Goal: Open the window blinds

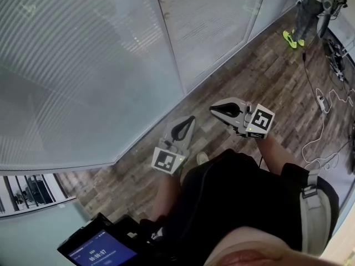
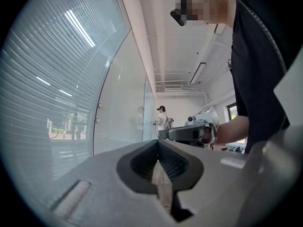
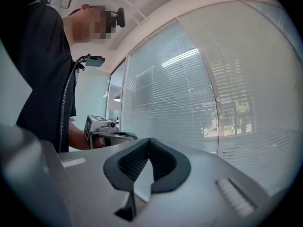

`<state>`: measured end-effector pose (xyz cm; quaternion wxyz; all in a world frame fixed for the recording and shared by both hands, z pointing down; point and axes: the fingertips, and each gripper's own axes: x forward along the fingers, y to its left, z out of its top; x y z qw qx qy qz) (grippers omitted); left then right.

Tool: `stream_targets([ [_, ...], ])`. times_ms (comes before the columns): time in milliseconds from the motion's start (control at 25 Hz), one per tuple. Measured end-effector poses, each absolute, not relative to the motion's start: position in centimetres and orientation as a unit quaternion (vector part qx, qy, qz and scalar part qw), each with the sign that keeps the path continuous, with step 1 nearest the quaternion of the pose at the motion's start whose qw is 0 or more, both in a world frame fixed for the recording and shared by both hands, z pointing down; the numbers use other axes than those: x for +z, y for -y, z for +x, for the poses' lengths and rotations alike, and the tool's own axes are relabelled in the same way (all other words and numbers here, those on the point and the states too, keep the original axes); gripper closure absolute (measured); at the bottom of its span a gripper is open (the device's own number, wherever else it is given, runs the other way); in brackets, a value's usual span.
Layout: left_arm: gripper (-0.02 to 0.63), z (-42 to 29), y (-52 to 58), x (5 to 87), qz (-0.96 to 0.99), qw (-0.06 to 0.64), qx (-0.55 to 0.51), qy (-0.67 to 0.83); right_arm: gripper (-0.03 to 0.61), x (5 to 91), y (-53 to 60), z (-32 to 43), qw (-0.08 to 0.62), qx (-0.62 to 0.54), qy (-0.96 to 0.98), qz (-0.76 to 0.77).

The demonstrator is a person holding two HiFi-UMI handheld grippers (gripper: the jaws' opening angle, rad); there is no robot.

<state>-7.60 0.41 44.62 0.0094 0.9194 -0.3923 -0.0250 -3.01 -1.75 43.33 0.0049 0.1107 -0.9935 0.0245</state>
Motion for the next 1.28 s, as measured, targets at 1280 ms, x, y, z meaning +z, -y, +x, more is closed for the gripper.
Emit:
stream_targets([
  [1280, 0.611, -10.3, 3.0, 46.3, 0.908, 0.048, -0.017, 0.415, 0.574, 43.5, 4.5, -3.9, -0.008, 0.031, 0.994, 0.104],
])
